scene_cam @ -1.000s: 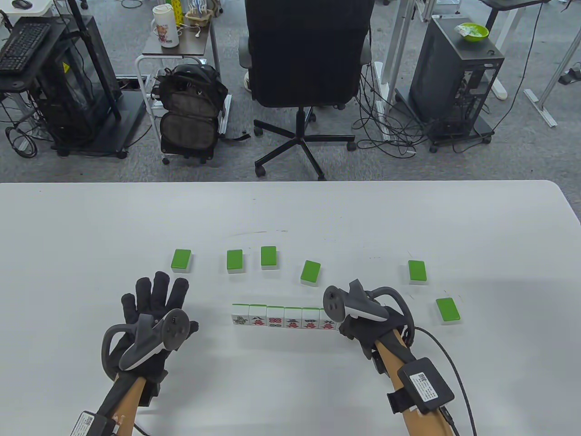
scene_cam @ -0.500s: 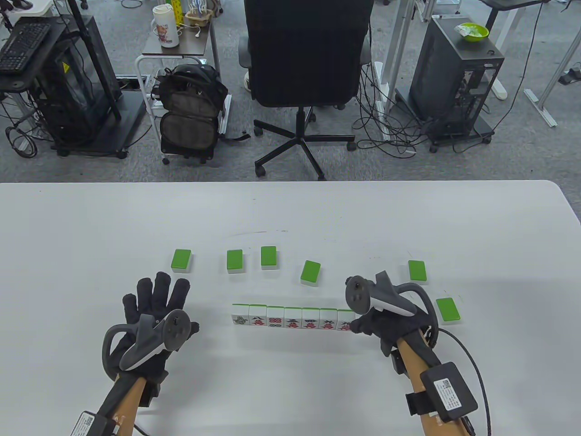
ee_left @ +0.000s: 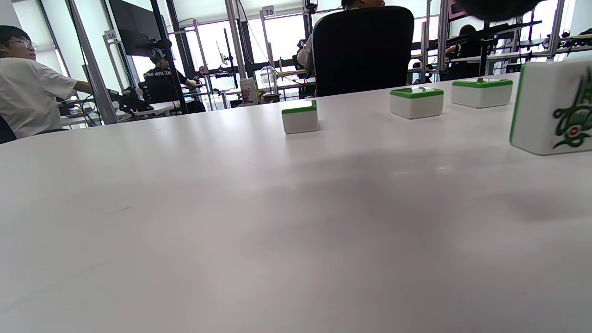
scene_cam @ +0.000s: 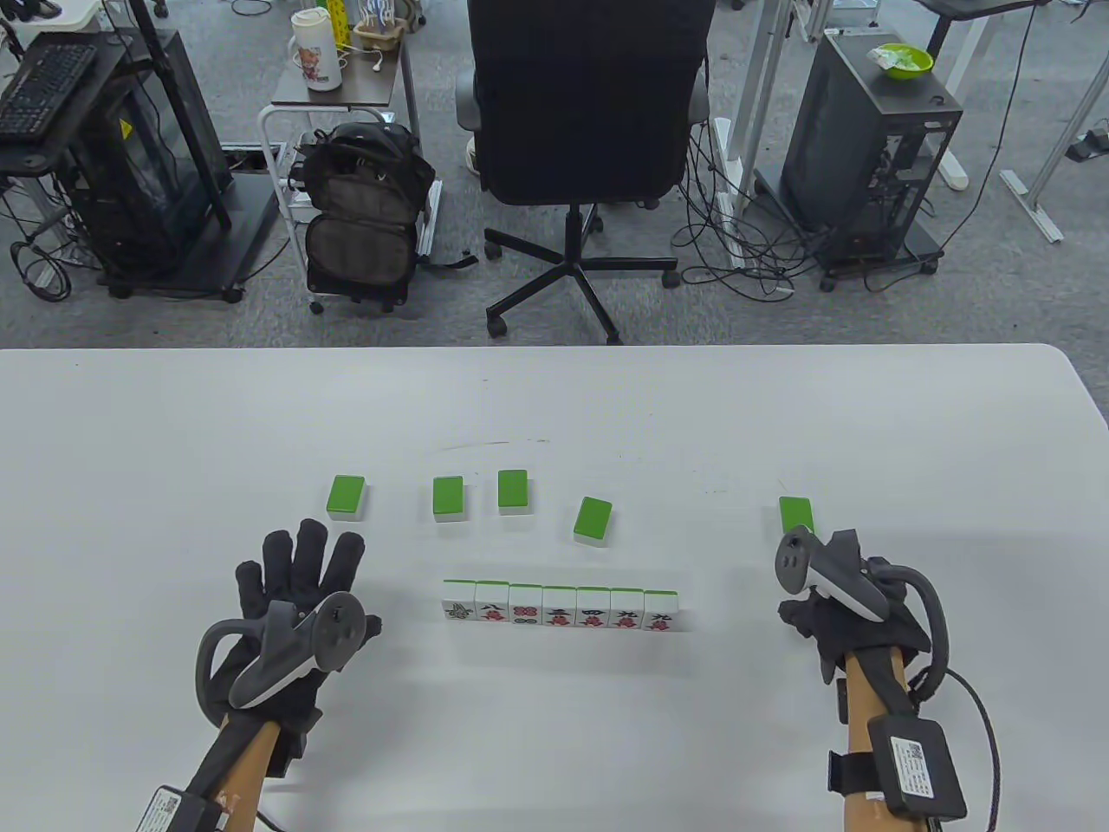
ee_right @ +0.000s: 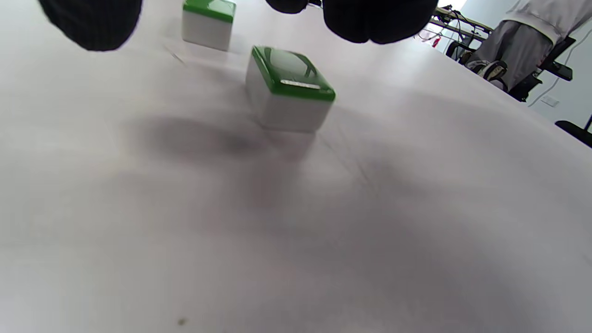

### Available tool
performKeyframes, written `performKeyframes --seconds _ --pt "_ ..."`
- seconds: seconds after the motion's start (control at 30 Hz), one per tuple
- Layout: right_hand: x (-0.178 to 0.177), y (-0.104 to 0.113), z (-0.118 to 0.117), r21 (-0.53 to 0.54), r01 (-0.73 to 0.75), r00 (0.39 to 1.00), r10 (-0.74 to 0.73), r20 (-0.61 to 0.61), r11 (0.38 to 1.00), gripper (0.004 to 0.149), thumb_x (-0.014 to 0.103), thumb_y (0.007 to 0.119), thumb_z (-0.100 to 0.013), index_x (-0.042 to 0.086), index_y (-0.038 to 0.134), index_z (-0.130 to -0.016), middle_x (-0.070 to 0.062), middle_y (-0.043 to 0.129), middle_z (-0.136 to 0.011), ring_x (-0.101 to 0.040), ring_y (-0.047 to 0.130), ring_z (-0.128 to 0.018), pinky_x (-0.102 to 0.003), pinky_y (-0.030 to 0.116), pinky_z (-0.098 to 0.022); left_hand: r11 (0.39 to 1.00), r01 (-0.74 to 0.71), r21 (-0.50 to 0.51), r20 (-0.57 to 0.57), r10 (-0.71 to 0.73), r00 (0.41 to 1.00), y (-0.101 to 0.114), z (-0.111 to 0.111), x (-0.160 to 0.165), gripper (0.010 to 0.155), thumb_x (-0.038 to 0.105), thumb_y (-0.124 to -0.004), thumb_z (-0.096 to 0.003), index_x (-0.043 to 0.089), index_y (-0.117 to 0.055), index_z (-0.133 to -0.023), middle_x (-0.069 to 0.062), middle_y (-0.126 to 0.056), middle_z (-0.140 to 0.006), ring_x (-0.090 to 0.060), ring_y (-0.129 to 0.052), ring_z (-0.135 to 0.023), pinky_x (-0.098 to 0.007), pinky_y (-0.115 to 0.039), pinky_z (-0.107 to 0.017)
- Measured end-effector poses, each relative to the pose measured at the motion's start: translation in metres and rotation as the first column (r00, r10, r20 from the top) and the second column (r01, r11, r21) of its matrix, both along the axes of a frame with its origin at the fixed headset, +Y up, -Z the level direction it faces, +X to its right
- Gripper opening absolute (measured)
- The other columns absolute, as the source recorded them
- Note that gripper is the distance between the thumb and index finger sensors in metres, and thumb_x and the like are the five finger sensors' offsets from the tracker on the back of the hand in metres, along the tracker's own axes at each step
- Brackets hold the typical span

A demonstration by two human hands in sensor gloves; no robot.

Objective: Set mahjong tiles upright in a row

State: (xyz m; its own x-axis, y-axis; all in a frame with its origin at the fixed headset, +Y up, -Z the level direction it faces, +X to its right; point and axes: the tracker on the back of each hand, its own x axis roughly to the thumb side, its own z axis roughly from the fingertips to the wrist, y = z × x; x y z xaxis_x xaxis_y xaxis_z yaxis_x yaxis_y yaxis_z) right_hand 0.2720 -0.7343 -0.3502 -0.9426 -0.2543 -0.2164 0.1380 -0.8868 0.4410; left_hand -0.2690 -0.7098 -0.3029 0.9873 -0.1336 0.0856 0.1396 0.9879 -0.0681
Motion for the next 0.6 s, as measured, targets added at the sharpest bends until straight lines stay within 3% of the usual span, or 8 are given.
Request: performKeyframes --seconds 0.1,0.27,0.6 --pt "0.013 -0.014 0.003 -0.022 0.024 0.999 -0.023 0.046 0.999 0.075 0.06 0.064 -0.049 0.042 0.02 -0.106 -0.011 0.019 -0.121 -0.052 0.049 -0.11 -0.061 0.054 -0.079 1.0 0.002 -0.003 0.0 -0.002 1.0 0.0 0.0 0.0 0.092 0.065 -0.064 -0.0593 0.029 -0.005 -0.12 -0.015 -0.005 -0.13 -0.055 -0.017 -0.118 -0.072 -0.022 -0.083" --pt "0.022 -0.025 0.008 0.029 0.089 0.994 -0.09 0.056 0.996 0.068 0.057 0.064 -0.051 0.045 0.024 -0.104 -0.009 0.011 -0.116 -0.038 0.054 -0.11 -0.048 0.055 -0.083 1.0 0.009 -0.008 0.0 -0.009 1.0 -0.001 0.0 0.001 0.092 0.065 -0.064 -0.0593 0.029 -0.005 -0.12 -0.015 -0.005 -0.13 -0.055 -0.017 -0.118 -0.072 -0.022 -0.083" --pt "0.018 -0.024 0.011 0.168 0.036 0.999 -0.04 0.018 0.985 0.059 0.056 0.072 -0.046 0.044 0.048 -0.099 -0.014 0.033 -0.117 -0.031 0.077 -0.093 -0.04 0.071 -0.074 0.999 0.032 -0.002 0.01 -0.032 0.999 0.0 0.002 0.007 0.092 0.065 -0.064 -0.0594 0.029 -0.004 -0.12 -0.015 -0.005 -0.13 -0.055 -0.018 -0.118 -0.072 -0.023 -0.083"
